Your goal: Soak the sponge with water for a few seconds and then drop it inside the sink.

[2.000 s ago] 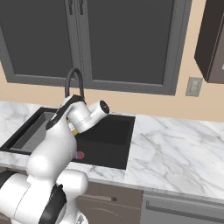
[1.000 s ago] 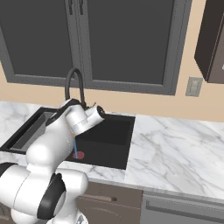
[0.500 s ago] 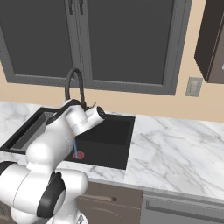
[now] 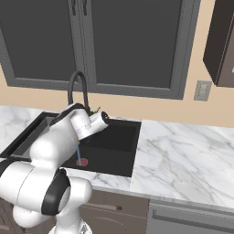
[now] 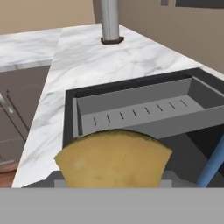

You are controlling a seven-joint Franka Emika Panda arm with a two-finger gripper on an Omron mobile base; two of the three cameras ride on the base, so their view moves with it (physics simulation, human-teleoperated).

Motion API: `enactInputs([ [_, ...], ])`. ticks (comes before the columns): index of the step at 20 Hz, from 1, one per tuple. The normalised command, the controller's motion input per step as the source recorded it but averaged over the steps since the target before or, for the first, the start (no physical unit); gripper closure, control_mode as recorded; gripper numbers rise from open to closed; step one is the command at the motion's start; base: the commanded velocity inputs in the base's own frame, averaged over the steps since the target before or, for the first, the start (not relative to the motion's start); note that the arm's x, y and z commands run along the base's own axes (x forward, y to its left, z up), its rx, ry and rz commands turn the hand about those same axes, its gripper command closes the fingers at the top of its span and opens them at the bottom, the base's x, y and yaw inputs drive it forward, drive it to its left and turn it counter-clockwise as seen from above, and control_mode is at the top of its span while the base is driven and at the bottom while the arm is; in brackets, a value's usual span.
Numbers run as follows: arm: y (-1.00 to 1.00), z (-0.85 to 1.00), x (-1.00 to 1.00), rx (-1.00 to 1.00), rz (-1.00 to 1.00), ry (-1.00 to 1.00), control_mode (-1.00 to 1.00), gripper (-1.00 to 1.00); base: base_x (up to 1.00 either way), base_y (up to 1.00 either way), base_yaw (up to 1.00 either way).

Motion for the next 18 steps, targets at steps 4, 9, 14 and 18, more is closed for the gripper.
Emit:
enactInputs([
  [4, 0.00, -0.09, 0.29, 0.00, 0.00, 0.00, -1.00, 1.00, 0.00, 0.00, 0.00],
  [9, 0.00, -0.06, 0.23, 0.00, 0.00, 0.00, -1.00, 1.00, 0.00, 0.00, 0.00],
  [14, 0.00, -0.06, 0.17, 0.00, 0.01, 0.00, -1.00, 1.00, 0.00, 0.00, 0.00],
  [18, 0.01, -0.11, 0.12, 0.00, 0.02, 0.00, -1.00, 1.00, 0.00, 0.00, 0.00],
])
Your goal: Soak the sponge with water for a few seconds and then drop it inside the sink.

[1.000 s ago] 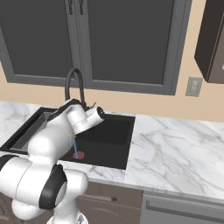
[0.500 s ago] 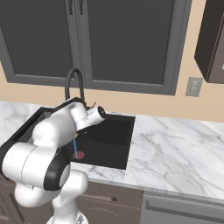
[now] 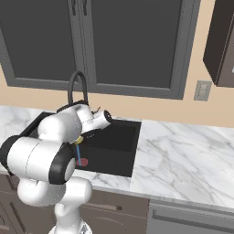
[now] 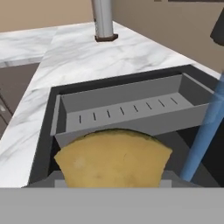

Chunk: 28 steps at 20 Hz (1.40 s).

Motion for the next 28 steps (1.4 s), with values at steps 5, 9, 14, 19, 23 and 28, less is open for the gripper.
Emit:
enactInputs([
  [5, 0.09, -0.17, 0.18, 0.00, 0.03, 0.00, -1.00, 1.00, 0.00, 0.00, 0.00],
  [9, 0.05, -0.10, 0.21, 0.00, 0.03, 0.00, -1.00, 1.00, 0.00, 0.00, 0.00],
  [14, 0.00, -0.04, 0.26, 0.00, 0.03, 0.00, -1.00, 1.00, 0.00, 0.00, 0.00],
  [19, 0.00, -0.10, 0.27, 0.00, 0.03, 0.00, -1.00, 1.00, 0.00, 0.00, 0.00],
  [23, 0.01, -0.08, 0.17, 0.00, 0.03, 0.00, -1.00, 1.00, 0.00, 0.00, 0.00],
  [28, 0.09, -0.10, 0.06, 0.00, 0.02, 0.00, -1.00, 1.00, 0.00, 0.00, 0.00],
])
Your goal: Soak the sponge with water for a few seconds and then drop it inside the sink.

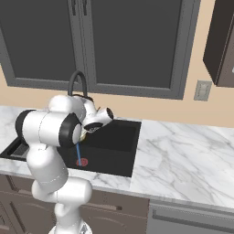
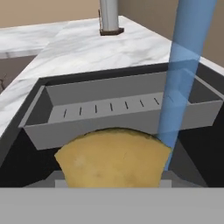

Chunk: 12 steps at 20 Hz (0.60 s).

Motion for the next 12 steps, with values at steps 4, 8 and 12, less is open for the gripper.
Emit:
enactInputs([
  [4, 0.02, -0.22, 0.19, 0.00, 0.02, 0.00, -1.00, 1.00, 0.00, 0.00, 0.00],
  [8, 0.01, -0.25, 0.23, 0.00, 0.02, 0.00, -1.00, 1.00, 0.00, 0.00, 0.00],
  [12, 0.00, -0.24, 0.29, 0.00, 0.01, 0.00, -1.00, 1.00, 0.00, 0.00, 0.00],
])
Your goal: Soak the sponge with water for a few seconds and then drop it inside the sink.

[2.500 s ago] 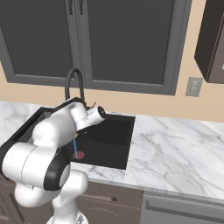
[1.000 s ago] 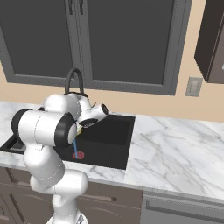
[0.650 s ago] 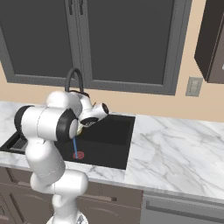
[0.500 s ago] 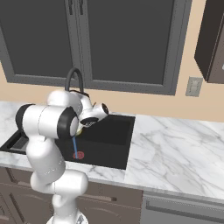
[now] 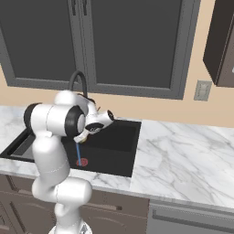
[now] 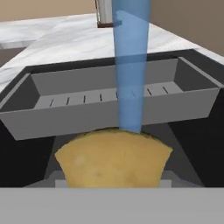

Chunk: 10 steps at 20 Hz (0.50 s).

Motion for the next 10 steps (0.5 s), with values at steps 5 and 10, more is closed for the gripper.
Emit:
enactInputs([
  [5, 0.03, -0.14, 0.27, 0.00, 0.01, 0.00, -1.00, 1.00, 0.00, 0.00, 0.00],
  [10, 0.07, -0.06, 0.22, 0.00, 0.02, 0.00, -1.00, 1.00, 0.00, 0.00, 0.00],
])
